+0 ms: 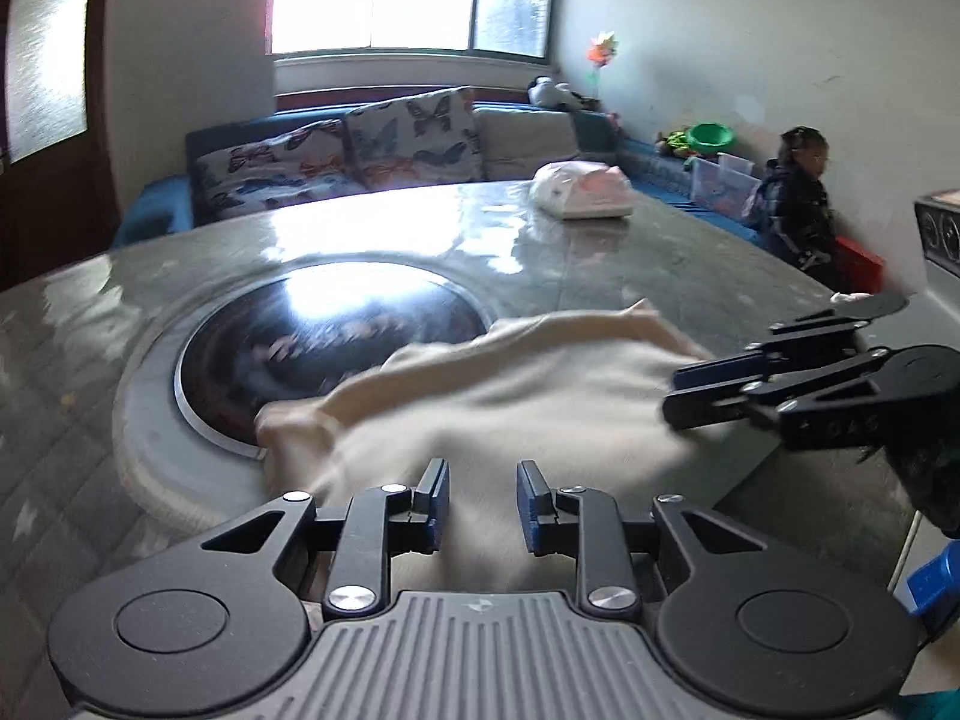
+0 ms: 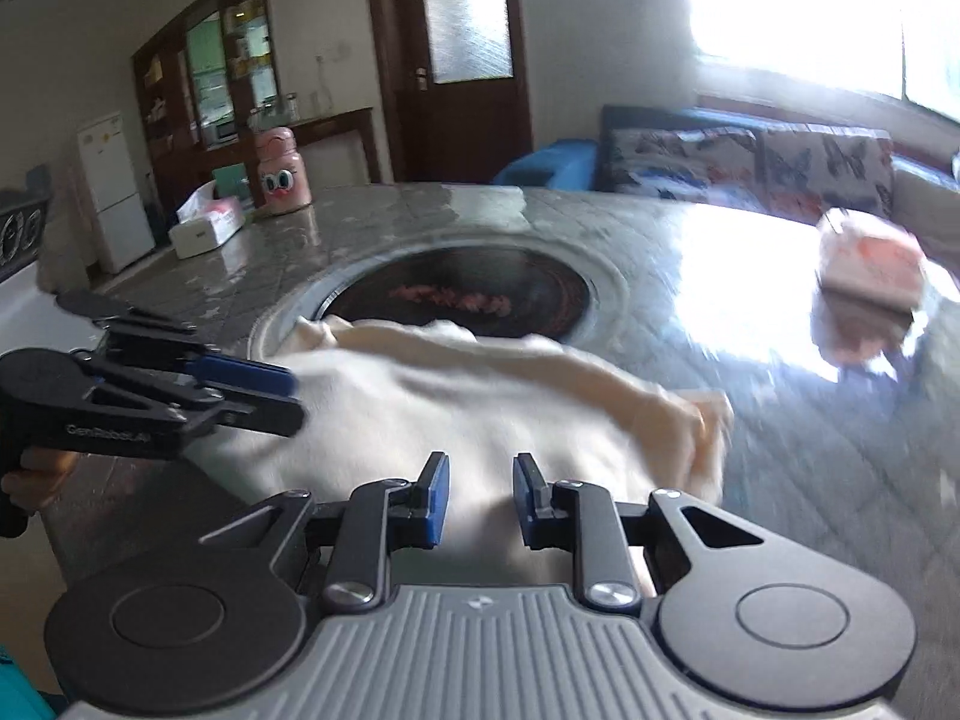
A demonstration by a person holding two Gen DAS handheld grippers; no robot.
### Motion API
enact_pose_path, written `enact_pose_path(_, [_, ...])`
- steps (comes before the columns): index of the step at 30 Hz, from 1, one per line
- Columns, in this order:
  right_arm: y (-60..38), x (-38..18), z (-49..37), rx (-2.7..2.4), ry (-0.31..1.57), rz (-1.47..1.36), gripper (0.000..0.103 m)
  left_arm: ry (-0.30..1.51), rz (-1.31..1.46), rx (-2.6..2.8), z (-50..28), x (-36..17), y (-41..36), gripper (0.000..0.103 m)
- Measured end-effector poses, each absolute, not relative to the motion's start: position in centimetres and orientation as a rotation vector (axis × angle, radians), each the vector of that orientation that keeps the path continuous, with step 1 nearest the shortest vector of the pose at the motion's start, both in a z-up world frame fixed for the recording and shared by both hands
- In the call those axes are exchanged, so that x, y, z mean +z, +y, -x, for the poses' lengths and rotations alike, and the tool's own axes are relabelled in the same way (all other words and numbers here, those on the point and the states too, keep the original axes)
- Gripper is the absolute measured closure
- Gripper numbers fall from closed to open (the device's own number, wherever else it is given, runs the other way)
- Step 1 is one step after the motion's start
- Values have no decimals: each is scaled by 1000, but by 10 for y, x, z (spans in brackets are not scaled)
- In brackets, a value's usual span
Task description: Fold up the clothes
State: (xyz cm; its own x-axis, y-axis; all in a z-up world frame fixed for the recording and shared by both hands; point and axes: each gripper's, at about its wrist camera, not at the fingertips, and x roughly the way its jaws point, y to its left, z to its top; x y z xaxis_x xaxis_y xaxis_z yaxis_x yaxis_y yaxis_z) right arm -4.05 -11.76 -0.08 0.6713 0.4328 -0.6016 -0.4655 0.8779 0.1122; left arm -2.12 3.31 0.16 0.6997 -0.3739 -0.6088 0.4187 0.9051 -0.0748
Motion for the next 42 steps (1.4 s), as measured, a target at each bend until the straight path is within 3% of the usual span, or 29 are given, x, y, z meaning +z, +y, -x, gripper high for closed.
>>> enact_pose_path(26, [-156,-2,74,411,624,-21,81,682,77,-330,19,-3,69,71])
enact_pose_path(42, [-122,-2,11,444,622,59,79,683,84,-347,-12,3,51,73])
